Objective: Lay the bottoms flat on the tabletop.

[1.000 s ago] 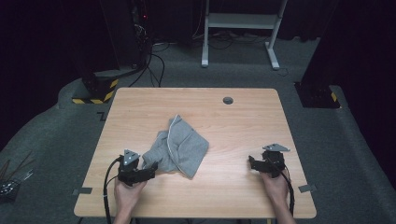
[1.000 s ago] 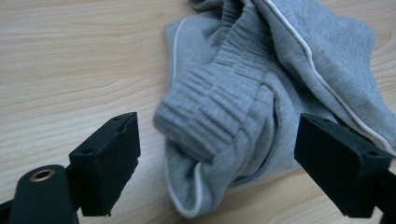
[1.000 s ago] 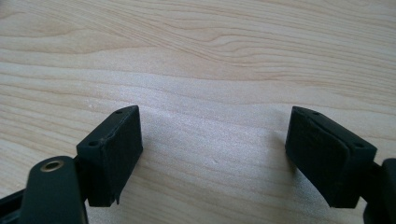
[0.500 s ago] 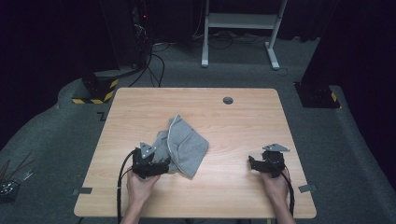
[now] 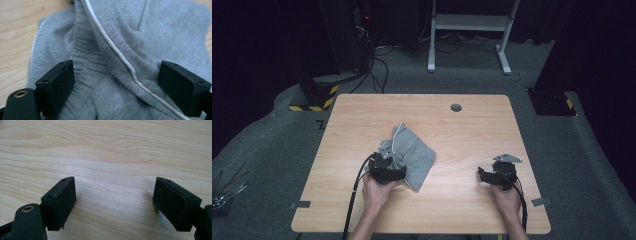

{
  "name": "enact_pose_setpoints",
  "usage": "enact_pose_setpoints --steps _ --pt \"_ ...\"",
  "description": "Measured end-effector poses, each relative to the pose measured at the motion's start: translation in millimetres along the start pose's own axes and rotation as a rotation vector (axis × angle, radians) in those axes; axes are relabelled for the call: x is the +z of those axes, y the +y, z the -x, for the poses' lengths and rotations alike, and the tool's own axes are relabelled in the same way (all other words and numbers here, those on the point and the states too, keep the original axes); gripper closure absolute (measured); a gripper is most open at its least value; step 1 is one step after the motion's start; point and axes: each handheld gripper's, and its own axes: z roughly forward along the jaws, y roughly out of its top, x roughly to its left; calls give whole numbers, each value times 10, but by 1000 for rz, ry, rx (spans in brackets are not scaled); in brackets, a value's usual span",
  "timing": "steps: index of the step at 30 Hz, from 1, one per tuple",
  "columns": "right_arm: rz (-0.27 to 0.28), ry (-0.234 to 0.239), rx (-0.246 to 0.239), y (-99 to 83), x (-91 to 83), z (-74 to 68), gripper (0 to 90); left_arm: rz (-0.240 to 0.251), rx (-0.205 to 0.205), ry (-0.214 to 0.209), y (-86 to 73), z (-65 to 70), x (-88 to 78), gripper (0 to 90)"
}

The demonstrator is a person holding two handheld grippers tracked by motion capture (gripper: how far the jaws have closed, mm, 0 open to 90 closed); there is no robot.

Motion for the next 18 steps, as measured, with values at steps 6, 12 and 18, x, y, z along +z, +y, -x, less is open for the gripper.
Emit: enact_pose_setpoints --steps 6,12,18 --pt "1 0 -1 0 0 1 189 -18 68 52 -12 54 43 239" --pt "1 0 -3 0 0 0 190 5 86 25 -12 57 26 519" --pt "1 0 -4 0 0 0 189 35 94 -28 -3 51 -37 749"
